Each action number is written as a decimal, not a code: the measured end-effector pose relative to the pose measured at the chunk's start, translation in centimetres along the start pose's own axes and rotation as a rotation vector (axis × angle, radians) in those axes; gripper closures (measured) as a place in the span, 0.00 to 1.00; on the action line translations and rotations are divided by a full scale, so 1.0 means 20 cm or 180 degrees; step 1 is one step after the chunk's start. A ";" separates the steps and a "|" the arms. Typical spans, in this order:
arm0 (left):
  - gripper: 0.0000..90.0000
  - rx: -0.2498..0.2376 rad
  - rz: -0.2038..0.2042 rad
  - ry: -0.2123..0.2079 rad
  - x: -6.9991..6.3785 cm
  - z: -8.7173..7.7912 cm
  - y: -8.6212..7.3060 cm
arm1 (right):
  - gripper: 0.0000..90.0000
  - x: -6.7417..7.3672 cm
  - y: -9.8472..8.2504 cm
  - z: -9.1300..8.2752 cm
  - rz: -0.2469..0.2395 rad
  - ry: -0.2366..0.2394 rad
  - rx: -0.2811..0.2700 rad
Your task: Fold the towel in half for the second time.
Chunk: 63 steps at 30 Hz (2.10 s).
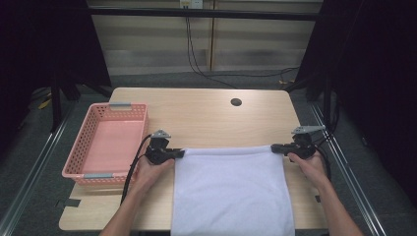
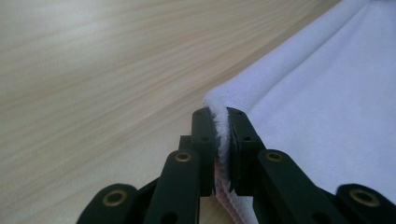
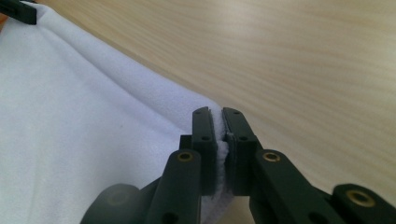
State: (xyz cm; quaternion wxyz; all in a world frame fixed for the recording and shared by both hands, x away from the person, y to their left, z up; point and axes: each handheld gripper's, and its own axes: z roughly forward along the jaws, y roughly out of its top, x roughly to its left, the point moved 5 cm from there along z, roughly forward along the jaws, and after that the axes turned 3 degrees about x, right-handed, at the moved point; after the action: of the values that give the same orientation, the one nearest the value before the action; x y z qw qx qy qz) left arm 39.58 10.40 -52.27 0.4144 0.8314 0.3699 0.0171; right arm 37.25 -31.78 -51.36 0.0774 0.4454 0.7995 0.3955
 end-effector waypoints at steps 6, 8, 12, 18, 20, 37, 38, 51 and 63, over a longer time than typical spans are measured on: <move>0.92 -0.0273 -0.0013 -0.0058 -0.08 -0.08 0.11 | 0.94 0.01 0.08 -0.09 -0.0036 0.0047 -0.0264; 0.92 -0.0384 0.0021 -0.0093 -0.11 -0.12 0.15 | 0.94 0.01 0.10 -0.11 -0.0063 0.0038 -0.0304; 0.92 -0.0434 0.0079 -0.0073 -0.11 -0.18 0.19 | 0.94 0.00 0.13 -0.15 -0.0046 0.0066 -0.0425; 0.92 -0.0561 0.0114 -0.0070 -0.10 -0.27 0.27 | 0.94 0.00 0.21 -0.22 -0.0057 0.0087 -0.0610; 0.92 -0.0547 0.0159 -0.0033 -0.10 -0.29 0.31 | 0.94 0.01 0.25 -0.25 -0.0105 0.0080 -0.0666; 0.93 -0.0751 0.0170 0.0184 0.08 -0.29 0.64 | 0.95 -0.10 0.58 -0.27 -0.0067 -0.0112 -0.0734; 0.93 -0.0792 0.0137 0.0202 0.08 -0.28 0.66 | 0.95 -0.11 0.60 -0.27 -0.0058 -0.0128 -0.0743; 0.93 -0.0895 0.0329 0.0066 -0.07 -0.38 0.50 | 0.95 0.02 0.50 -0.39 -0.0172 0.0042 -0.0957; 0.93 -0.0765 0.0442 -0.0062 -0.25 -0.40 0.20 | 0.95 0.17 0.17 -0.46 -0.0213 0.0233 -0.0856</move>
State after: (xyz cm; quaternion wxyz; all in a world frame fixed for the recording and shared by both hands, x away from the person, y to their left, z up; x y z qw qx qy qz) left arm 35.64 11.14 -42.79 0.5124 0.7995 0.3027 0.0819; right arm 33.06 -33.32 -42.09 0.1203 0.3894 0.7560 0.5123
